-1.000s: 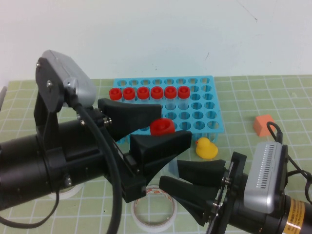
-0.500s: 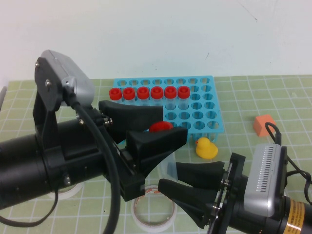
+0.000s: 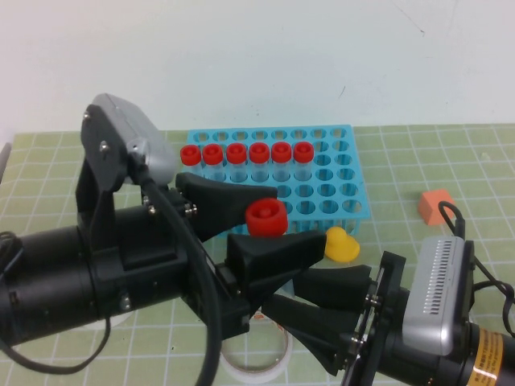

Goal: Place the test tubes

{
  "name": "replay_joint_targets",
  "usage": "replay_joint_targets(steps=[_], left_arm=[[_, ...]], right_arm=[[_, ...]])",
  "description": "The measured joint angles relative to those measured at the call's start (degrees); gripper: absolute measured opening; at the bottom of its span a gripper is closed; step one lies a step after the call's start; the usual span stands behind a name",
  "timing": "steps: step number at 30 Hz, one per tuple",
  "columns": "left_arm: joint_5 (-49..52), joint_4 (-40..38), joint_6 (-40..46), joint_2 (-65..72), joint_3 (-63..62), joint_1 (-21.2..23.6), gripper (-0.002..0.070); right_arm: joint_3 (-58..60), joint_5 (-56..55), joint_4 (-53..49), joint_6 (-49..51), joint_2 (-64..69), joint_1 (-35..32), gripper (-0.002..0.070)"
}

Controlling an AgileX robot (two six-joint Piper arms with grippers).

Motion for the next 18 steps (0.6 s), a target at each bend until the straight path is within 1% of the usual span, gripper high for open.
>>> replay_joint_targets(steps=[5, 7, 9, 11, 14, 15, 18], left_arm=[[0.0, 0.0, -1.2, 1.5, 0.0, 0.0, 0.0538], [0.0, -0.1, -1.7, 1.7, 0.0, 0.0, 0.0516], [0.0, -0.2, -1.8, 1.7, 0.0, 0.0, 0.0467], [0.0, -0.4, -1.8, 1.8, 0.0, 0.0, 0.0402], [0.0, -0.5, -1.8, 2.0, 0.0, 0.0, 0.0270], [0.0, -0.5, -1.8, 2.0, 0.0, 0.0, 0.0246], [0.0, -0.5, -1.8, 2.0, 0.0, 0.0, 0.0250]], right_arm=[[0.0, 0.0, 0.1, 0.0, 0.0, 0.0, 0.0235], [0.0, 0.0, 0.1, 0.0, 0.0, 0.0, 0.0235], [0.0, 0.0, 0.1, 0.0, 0.0, 0.0, 0.0235], [0.0, 0.0, 0.2, 0.0, 0.0, 0.0, 0.0235], [0.0, -0.1, 0.2, 0.0, 0.0, 0.0, 0.0235], [0.0, -0.1, 0.2, 0.0, 0.0, 0.0, 0.0235], [0.0, -0.1, 0.2, 0.0, 0.0, 0.0, 0.0235]])
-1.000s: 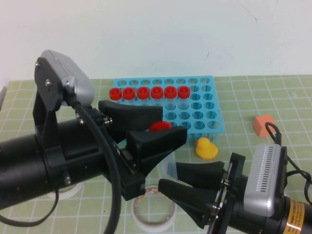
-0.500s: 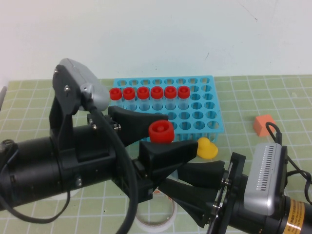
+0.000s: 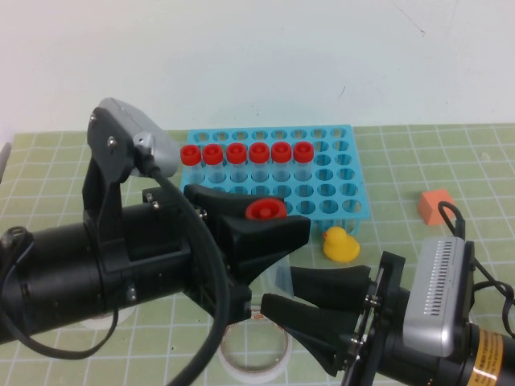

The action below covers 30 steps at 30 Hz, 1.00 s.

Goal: Place the test tubes

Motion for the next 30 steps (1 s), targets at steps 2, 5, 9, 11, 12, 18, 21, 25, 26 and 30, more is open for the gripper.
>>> replay_joint_targets(steps=[2, 5, 9, 11, 12, 18, 21, 25, 26, 30], left_arm=[[0.0, 0.0, 0.0, 0.0, 0.0, 0.0, 0.0250], [-0.1, -0.1, 0.0, 0.0, 0.0, 0.0, 0.0250], [-0.2, -0.5, 0.0, 0.0, 0.0, 0.0, 0.0250], [0.0, -0.7, 0.0, 0.0, -0.2, 0.0, 0.0250], [0.2, -0.7, 0.0, 0.0, -0.2, 0.0, 0.0250], [-0.2, -0.7, 2.0, 0.0, -0.2, 0.0, 0.0249], [-2.0, -0.7, 2.8, -0.2, -0.2, 0.0, 0.0249], [-5.0, -0.7, 5.1, -1.8, -0.2, 0.0, 0.0249], [-5.9, -0.7, 5.8, -2.4, -0.2, 0.0, 0.0249], [-10.8, 0.4, 7.4, -5.0, -0.2, 0.0, 0.0249]], right_arm=[[0.0, 0.0, 0.3, 0.0, 0.0, 0.0, 0.0235], [0.0, 0.0, 1.3, -0.2, 0.0, 0.3, 0.0235], [0.0, 0.2, 1.7, -0.3, -0.6, 0.5, 0.0238], [0.0, 0.5, 1.8, -0.3, -1.5, 0.5, 0.0295], [0.0, 0.5, 2.3, -0.6, -2.3, 0.5, 0.0348], [0.0, 0.4, 4.2, -6.4, -8.1, 0.5, 0.0557], [0.0, 2.1, 4.6, -7.6, -12.5, 0.5, 0.0572], [0.0, 16.0, 3.9, -9.8, -20.0, 0.5, 0.0539], [0.0, 21.1, 3.3, -10.2, -22.3, 0.5, 0.0510], [0.0, 40.4, -1.5, -10.6, -31.9, 0.5, 0.0321]])
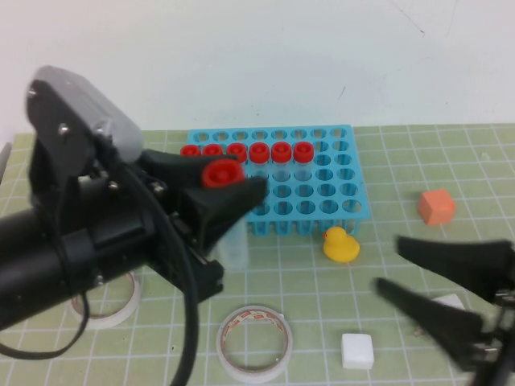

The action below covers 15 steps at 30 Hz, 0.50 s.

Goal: Place the test tubes

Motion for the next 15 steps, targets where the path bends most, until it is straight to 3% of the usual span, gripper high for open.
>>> replay_joint_targets(steps=[3, 5, 11, 15], left_arm=[[-3.9, 2.9, 0.3, -1.9, 0.0, 0.0, 0.0249], [-6.4, 4.3, 0.3, -2.8, 0.0, 0.0, 0.0249], [-15.3, 6.3, 0.8, -5.5, 0.0, 0.0, 0.0249], [-20.1, 6.3, 2.3, -7.0, 0.0, 0.0, 0.0249]], right_arm=[[0.0, 10.8, -3.1, 1.5, -7.1, 0.0, 0.0139], [0.0, 17.3, -3.7, 3.5, -11.8, 0.0, 0.0058], [0.0, 39.1, -3.0, 7.8, -26.1, 0.0, 0.0006], [0.0, 55.7, 1.7, 4.9, -32.7, 0.0, 0.0000]])
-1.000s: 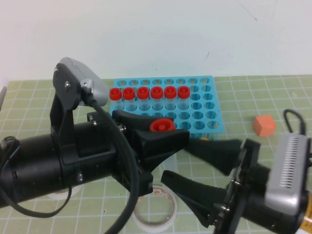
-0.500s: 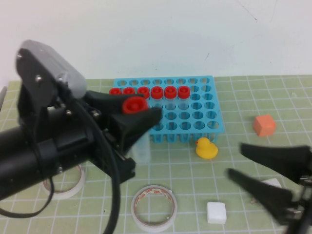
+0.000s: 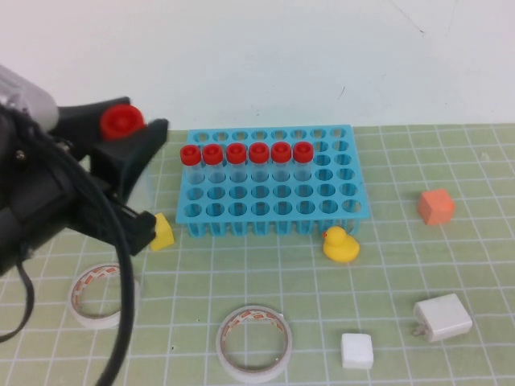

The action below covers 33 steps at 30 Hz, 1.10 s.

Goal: Place the test tubes

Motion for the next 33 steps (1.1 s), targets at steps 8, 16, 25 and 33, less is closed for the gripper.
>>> replay_joint_targets(steps=[8, 16, 25, 33], left_arm=[[-1.4, 0.0, 3.8, -1.1, 0.3, 0.0, 0.0249], [-7.3, -0.7, 5.5, -1.1, 3.6, 0.0, 0.0249], [-8.1, -3.2, 6.1, -1.1, 4.3, 0.0, 0.0249], [-8.1, -3.2, 6.6, -1.1, 4.3, 0.0, 0.0249]], right_arm=[[0.0, 13.5, 17.9, -23.0, -5.4, 0.0, -0.0001], [0.0, 18.7, 26.1, -33.7, -5.5, 0.0, -0.0001], [0.0, 18.9, 26.5, -34.0, -5.5, 0.0, -0.0001], [0.0, 19.0, 26.5, -34.0, -5.5, 0.0, -0.0001]])
